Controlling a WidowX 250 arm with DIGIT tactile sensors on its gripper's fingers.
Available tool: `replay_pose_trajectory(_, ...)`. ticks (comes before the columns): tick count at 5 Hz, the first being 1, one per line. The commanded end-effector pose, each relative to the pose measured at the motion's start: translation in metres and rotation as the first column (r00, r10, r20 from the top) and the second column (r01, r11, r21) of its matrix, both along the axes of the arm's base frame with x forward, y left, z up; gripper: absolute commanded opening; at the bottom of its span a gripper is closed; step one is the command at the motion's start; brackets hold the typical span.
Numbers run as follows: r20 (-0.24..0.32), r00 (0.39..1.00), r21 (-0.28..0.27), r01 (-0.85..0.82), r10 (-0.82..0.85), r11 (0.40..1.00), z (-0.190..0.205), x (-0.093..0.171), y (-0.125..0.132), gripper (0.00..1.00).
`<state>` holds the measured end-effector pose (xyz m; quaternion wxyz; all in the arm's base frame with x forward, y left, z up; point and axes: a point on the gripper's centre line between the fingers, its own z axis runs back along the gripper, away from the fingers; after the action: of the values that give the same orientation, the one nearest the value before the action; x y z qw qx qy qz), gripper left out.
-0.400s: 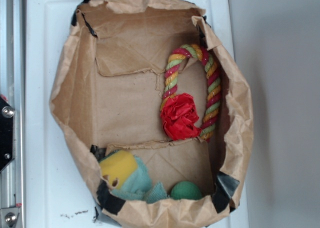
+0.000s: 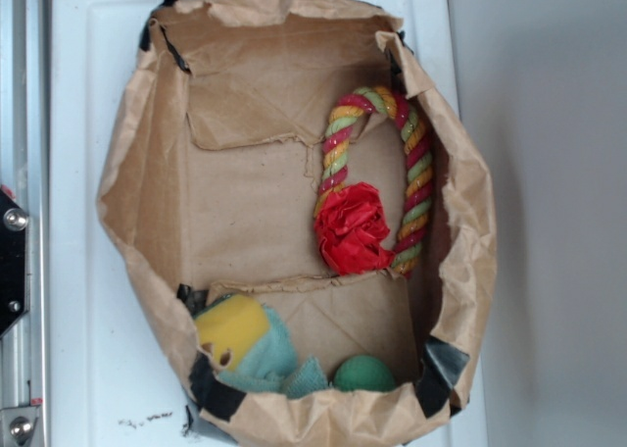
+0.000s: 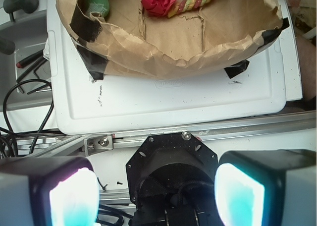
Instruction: Grab the red paper.
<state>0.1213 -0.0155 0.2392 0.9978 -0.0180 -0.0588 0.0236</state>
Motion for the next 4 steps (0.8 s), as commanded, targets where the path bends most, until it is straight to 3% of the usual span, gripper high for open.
replay_pose_trajectory(1, 0.106, 0.993, 0.010, 0.045, -0.046, 0.999, -0.029, 0.098, 0.021, 1.00)
replay_pose_trajectory(2, 0.094, 0.994, -0.013, 0.048, -0.047, 0.999, -0.059, 0.140, 0.036, 1.00)
replay_pose_trajectory(3, 0.058, 0.998, 0.007, 0.003, -0.004, 1.000, -0.081, 0.161, 0.046, 1.00)
replay_pose_trajectory(4, 0.028, 1.000, 0.009, 0.005, -0.005, 1.000, -0.096, 0.175, 0.039, 1.00)
